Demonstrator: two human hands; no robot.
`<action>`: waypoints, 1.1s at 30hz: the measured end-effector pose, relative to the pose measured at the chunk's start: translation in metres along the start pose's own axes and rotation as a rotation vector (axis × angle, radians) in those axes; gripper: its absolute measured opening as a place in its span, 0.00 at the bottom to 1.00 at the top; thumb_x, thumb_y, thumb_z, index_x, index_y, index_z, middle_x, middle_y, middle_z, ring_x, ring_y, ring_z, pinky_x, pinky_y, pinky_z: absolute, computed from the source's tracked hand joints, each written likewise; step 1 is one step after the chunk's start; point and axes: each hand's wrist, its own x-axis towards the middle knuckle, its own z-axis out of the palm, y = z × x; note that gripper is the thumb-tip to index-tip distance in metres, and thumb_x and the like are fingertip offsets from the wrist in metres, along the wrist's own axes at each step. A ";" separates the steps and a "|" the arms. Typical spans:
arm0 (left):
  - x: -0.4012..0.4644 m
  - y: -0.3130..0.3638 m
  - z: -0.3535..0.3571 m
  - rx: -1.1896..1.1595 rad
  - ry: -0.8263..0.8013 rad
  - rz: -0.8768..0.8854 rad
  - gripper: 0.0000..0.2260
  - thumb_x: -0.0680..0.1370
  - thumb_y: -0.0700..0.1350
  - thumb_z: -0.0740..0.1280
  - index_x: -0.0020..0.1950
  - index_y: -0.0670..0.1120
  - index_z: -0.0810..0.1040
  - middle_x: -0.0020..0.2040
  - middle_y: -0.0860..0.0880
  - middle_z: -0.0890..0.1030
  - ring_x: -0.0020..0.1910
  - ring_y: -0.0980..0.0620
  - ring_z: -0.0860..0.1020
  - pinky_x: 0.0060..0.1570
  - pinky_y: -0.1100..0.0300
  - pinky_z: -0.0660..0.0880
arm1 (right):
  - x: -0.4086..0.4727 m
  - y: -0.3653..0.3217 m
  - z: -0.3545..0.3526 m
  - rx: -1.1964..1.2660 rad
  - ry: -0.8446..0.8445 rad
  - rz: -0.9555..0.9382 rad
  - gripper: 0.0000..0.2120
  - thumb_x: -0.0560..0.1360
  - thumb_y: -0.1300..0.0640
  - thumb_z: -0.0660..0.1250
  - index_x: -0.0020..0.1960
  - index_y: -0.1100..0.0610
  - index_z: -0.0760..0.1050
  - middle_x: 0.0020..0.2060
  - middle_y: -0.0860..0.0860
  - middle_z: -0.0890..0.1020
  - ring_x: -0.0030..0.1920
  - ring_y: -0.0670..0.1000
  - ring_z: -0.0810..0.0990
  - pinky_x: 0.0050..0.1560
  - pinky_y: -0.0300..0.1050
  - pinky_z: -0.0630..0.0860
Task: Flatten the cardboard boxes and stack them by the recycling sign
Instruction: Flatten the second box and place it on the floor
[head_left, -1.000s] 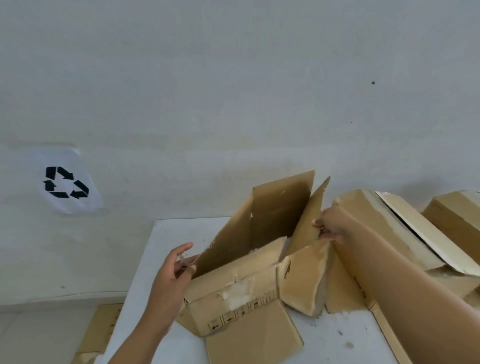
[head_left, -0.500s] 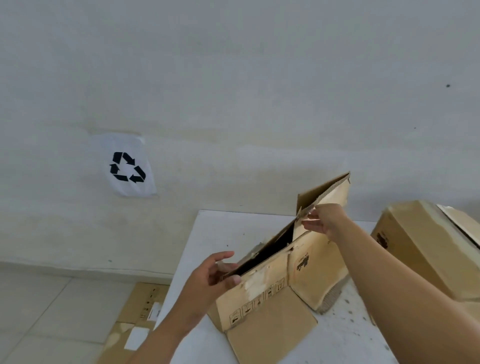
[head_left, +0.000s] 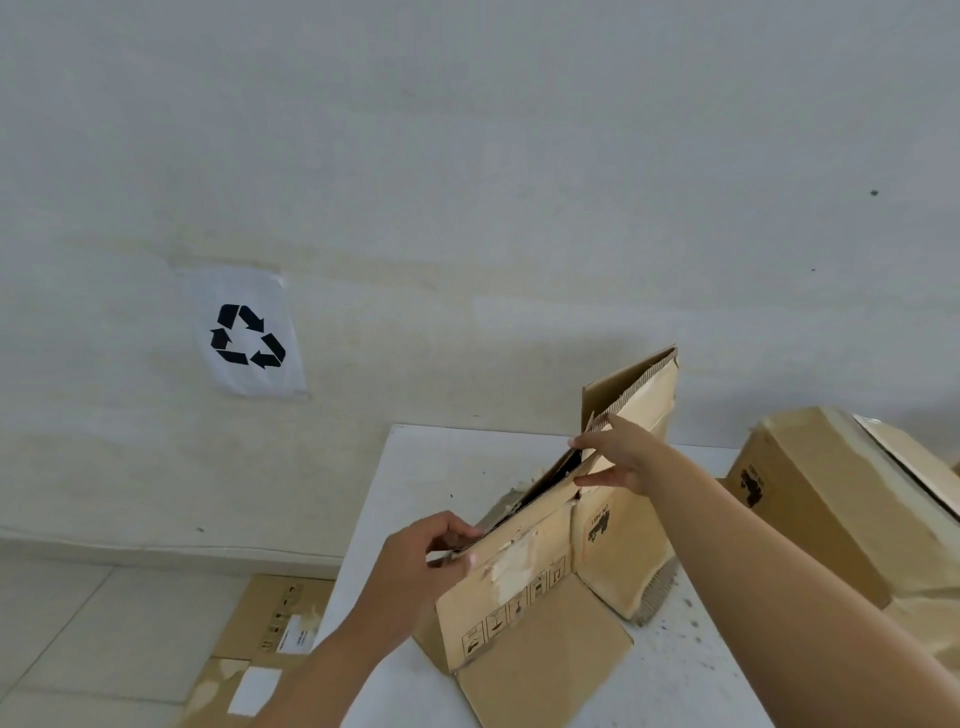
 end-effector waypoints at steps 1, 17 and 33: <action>0.001 0.000 -0.001 0.008 -0.016 0.002 0.08 0.73 0.36 0.69 0.44 0.50 0.81 0.42 0.56 0.82 0.46 0.58 0.79 0.42 0.70 0.74 | -0.001 0.000 0.003 0.012 0.022 -0.022 0.39 0.73 0.69 0.68 0.77 0.57 0.51 0.74 0.58 0.60 0.68 0.64 0.68 0.43 0.56 0.81; -0.002 -0.009 -0.017 -0.180 0.100 0.089 0.20 0.70 0.36 0.73 0.56 0.54 0.76 0.42 0.53 0.80 0.44 0.55 0.80 0.47 0.64 0.76 | -0.009 -0.023 0.034 -0.060 0.369 -0.049 0.08 0.71 0.73 0.65 0.40 0.64 0.67 0.34 0.58 0.72 0.36 0.63 0.83 0.51 0.56 0.81; -0.001 -0.055 -0.069 0.391 0.155 0.107 0.19 0.74 0.40 0.67 0.57 0.63 0.73 0.48 0.63 0.79 0.48 0.61 0.80 0.47 0.63 0.78 | -0.042 -0.105 0.001 0.307 0.173 -0.276 0.16 0.68 0.79 0.56 0.50 0.66 0.72 0.42 0.62 0.78 0.29 0.58 0.82 0.21 0.43 0.76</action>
